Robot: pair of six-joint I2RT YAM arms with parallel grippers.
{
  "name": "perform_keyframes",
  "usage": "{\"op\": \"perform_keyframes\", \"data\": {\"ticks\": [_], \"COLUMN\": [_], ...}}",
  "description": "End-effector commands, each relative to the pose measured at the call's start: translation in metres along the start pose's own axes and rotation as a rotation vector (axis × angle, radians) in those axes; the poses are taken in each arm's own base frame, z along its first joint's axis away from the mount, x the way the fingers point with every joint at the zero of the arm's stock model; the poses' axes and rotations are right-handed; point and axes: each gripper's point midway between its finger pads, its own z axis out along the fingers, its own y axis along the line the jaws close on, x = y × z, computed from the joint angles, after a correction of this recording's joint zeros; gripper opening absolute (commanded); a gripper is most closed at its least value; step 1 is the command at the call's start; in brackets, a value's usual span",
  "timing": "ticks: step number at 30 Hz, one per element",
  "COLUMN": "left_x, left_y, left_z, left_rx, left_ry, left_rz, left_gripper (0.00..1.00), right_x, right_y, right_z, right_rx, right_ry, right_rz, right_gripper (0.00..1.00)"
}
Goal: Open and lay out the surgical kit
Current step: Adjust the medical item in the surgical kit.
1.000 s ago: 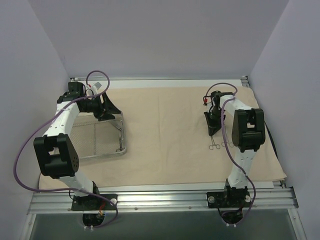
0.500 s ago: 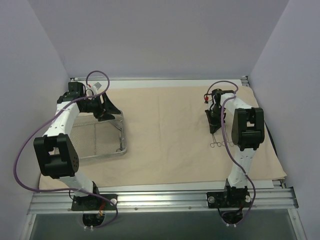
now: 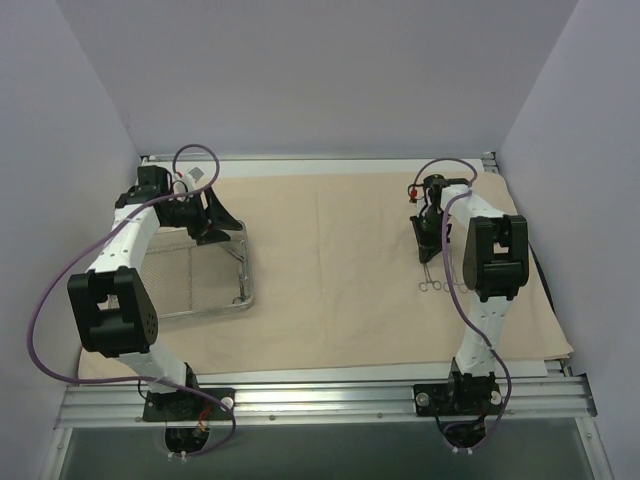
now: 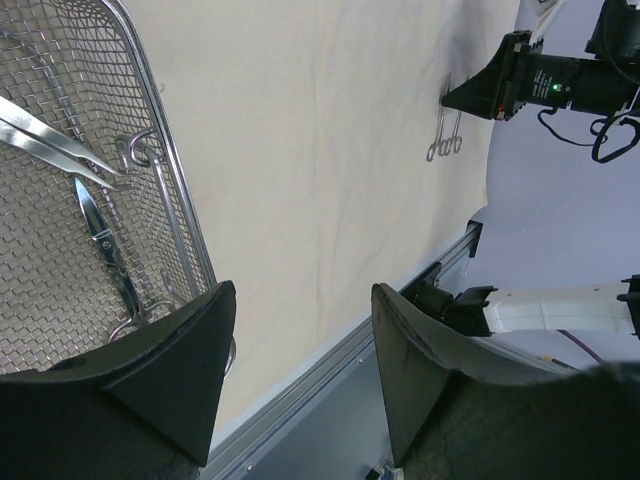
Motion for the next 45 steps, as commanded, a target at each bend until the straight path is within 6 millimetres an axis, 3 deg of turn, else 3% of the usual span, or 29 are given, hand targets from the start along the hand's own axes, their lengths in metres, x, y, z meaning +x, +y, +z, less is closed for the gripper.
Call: {"op": "perform_keyframes", "data": {"ticks": [1, 9, 12, 16, 21, 24, 25, 28, 30, 31, 33, 34, 35, 37, 38, 42, 45], "left_x": [-0.005, -0.006, -0.008, -0.012, -0.018, -0.02, -0.021, -0.014, -0.006, 0.0, 0.01, 0.012, 0.014, 0.009, 0.006, 0.006, 0.006], "left_y": [-0.01, -0.006, -0.004, 0.011, 0.042, 0.061, 0.065, 0.072, 0.071, 0.073, 0.07, 0.07, 0.07, 0.07, 0.069, 0.079, 0.087], "left_z": [-0.01, -0.013, -0.014, -0.014, -0.011, -0.013, -0.014, -0.015, -0.011, -0.009, -0.001, 0.001, 0.003, 0.014, 0.017, 0.025, 0.025], "left_rx": [0.008, -0.035, -0.046, -0.138, -0.308, -0.433, -0.463, -0.534, -0.545, -0.562, -0.596, -0.6, -0.599, -0.574, -0.573, -0.627, -0.688], "left_ry": [-0.041, -0.042, -0.046, -0.045, -0.029, -0.034, -0.034, -0.012, 0.008, 0.025, 0.056, 0.058, 0.06, 0.042, 0.036, 0.038, 0.035], "left_rz": [0.04, 0.041, 0.041, 0.02, -0.047, -0.069, -0.061, -0.041, -0.02, -0.013, 0.035, 0.037, 0.036, 0.01, 0.003, -0.06, -0.072], "left_gripper": [0.65, 0.65, 0.65, 0.65, 0.65, 0.63, 0.62, 0.59, 0.56, 0.55, 0.55, 0.55, 0.54, 0.53, 0.53, 0.51, 0.51], "right_x": [-0.003, -0.007, -0.007, -0.014, -0.049, -0.073, -0.081, -0.098, -0.107, -0.116, -0.119, -0.119, -0.116, -0.107, -0.107, -0.108, -0.105], "right_y": [0.004, 0.002, 0.001, 0.002, 0.012, 0.025, 0.028, 0.041, 0.049, 0.059, 0.07, 0.065, 0.08, 0.085, 0.097, 0.101, 0.1], "right_z": [-0.002, 0.005, 0.001, -0.02, -0.068, -0.1, -0.11, -0.135, -0.15, -0.175, -0.197, -0.206, -0.205, -0.189, -0.193, -0.209, -0.217], "right_rx": [0.001, 0.01, 0.018, 0.027, 0.061, 0.071, 0.07, 0.02, 0.004, -0.001, -0.046, -0.072, -0.188, -0.266, -0.337, -0.357, -0.33], "right_ry": [0.003, 0.0, -0.007, -0.063, -0.205, -0.308, -0.352, -0.42, -0.49, -0.604, -0.693, -0.706, -0.674, -0.577, -0.57, -0.625, -0.644], "right_rz": [0.017, 0.019, 0.016, 0.028, 0.013, 0.056, 0.074, 0.124, 0.101, 0.077, 0.078, 0.111, 0.096, 0.104, 0.077, 0.103, 0.09], "right_gripper": [0.0, 0.08, 0.16, 0.35, 0.43, 0.59, 0.72, 0.99, 1.0, 1.0, 1.0, 1.0, 1.0, 1.0, 1.0, 1.0, 0.88]}}
